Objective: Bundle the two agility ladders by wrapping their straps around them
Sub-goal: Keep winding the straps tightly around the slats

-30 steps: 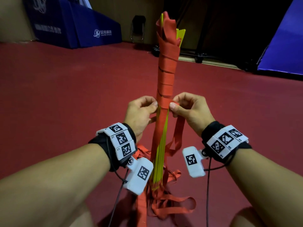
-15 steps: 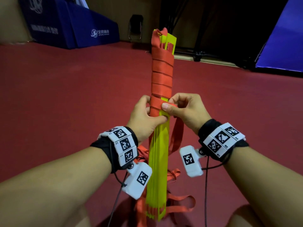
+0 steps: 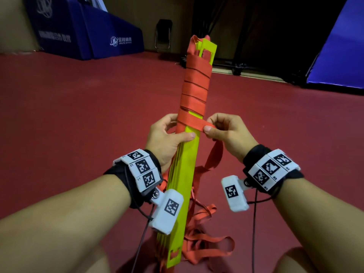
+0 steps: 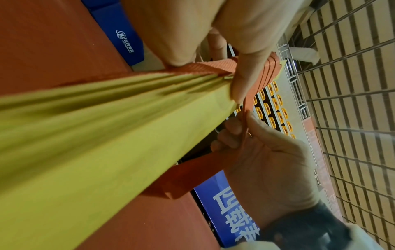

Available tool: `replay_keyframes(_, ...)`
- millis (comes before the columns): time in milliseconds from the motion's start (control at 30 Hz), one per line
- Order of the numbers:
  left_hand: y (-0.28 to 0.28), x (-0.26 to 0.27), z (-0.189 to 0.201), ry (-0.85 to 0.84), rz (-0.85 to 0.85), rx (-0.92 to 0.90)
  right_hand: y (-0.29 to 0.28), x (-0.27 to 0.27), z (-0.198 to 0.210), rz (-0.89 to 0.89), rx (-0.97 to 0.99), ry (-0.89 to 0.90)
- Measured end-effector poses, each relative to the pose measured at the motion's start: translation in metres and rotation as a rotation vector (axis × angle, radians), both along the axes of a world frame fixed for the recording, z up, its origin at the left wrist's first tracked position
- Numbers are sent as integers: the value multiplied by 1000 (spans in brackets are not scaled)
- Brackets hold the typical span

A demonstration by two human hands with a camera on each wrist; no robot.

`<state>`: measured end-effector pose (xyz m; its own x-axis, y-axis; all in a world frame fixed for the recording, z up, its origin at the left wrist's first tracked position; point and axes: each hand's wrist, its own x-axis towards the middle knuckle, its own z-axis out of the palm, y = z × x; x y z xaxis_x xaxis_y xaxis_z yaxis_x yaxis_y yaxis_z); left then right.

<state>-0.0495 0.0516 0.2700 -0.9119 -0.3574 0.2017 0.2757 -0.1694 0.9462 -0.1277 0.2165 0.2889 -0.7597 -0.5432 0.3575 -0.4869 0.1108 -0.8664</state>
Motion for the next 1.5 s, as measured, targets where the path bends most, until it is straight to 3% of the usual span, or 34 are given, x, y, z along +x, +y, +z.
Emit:
replay_keyframes(200, 0, 1, 0, 14, -16, 33, -3, -2, -4, 28, 28, 5)
replay_keyframes(533, 0, 3, 6, -8, -131, 134, -5, 3, -4, 165, -178, -63)
replay_keyframes(733, 1, 8, 13, 1, -248, 172, -7, 4, -2, 117, -196, -92)
replay_keyframes(933, 3, 4, 10, -4, -152, 254, -12, 10, 3, 30, -186, -10)
replay_keyframes(1133, 6, 6, 11, -46, -98, 122, -15, 13, 5, -64, -220, 76)
replay_keyframes(1300, 10, 3, 8, -21, -35, 92, -16, 13, 7, -140, -212, 42)
replay_keyframes(1500, 16, 1, -5, -60, 44, -261, -22, 18, 7, -195, -213, 8)
